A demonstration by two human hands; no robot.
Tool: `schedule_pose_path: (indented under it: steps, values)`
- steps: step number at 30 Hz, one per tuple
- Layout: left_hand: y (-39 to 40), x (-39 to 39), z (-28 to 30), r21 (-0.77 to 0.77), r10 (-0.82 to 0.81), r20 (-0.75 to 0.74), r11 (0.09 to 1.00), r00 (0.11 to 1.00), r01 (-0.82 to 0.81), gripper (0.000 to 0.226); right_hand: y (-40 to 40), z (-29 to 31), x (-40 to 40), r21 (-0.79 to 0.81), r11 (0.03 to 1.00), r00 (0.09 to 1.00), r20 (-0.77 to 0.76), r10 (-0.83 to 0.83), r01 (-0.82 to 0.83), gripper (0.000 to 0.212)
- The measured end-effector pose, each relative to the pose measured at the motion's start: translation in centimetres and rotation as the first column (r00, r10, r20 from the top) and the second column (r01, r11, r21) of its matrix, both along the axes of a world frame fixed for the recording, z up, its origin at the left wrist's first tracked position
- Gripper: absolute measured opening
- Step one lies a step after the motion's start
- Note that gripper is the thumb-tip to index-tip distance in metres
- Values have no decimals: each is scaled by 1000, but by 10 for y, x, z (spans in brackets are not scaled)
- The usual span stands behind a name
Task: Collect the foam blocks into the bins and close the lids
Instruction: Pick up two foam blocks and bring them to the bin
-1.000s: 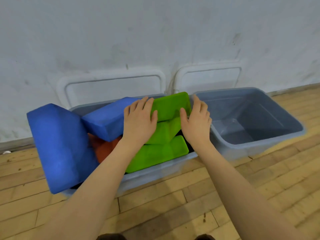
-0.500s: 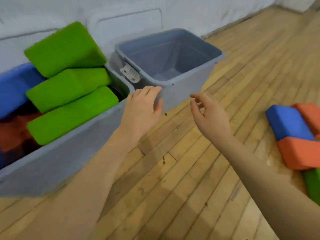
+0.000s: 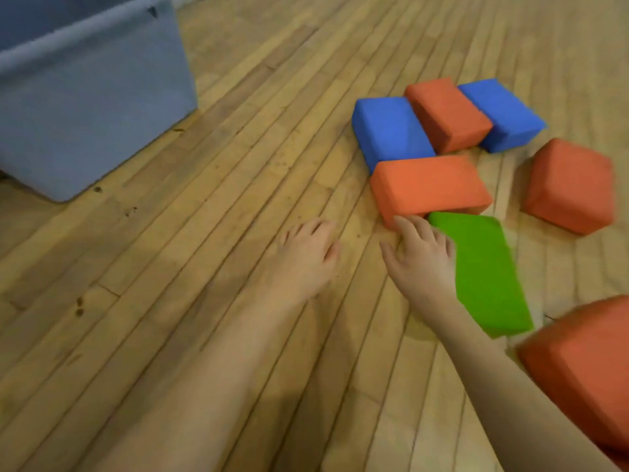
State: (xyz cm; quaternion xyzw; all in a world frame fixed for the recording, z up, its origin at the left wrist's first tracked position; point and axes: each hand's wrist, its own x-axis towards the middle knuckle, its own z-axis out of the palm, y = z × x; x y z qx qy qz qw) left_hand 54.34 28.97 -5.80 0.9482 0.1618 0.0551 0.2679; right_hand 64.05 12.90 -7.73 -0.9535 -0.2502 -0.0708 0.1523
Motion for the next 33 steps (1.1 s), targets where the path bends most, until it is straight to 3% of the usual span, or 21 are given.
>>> schedule_pose_path:
  steps: [4, 8, 14, 16, 19, 21, 24, 30, 33]
  values:
    - [-68, 48, -38, -22, -114, -128, 993, 985, 112, 46, -74, -31, 33, -242, 951, 966, -127, -227, 192, 60]
    - [-125, 79, -70, -42, -224, -246, 974, 943, 220, 52, -126, -55, 52, -245, 947, 955, -156, -252, 209, 53]
    - [-182, 98, -92, -54, -257, -314, 966, 914, 253, 60, -164, -71, 75, -368, 887, 876, -281, -392, 279, 86]
    - [-187, 95, -95, -148, -195, -290, 976, 937, 158, 66, -165, -72, 72, -269, 920, 879, -308, -364, 287, 79]
    - [-183, 83, -91, -342, -33, -132, 940, 991, -14, 75, -157, -72, 53, -82, 949, 889, -335, -313, 304, 69]
    - [-175, 74, -85, -386, 71, -41, 919, 997, -81, 77, -146, -73, 37, 31, 947, 876, -390, -283, 319, 65]
    - [-155, 55, -74, -382, 138, 65, 919, 988, -103, 75, -123, -70, 21, 171, 937, 872, -447, -201, 304, 62]
    - [-113, 25, -47, -472, 222, 247, 878, 943, -83, 59, -86, -56, 1, 392, 896, 923, -381, -47, 207, 68]
    - [-107, 25, -36, -523, 253, 204, 845, 946, -113, 61, -88, -50, -2, 457, 862, 938, -342, -57, 218, 70]
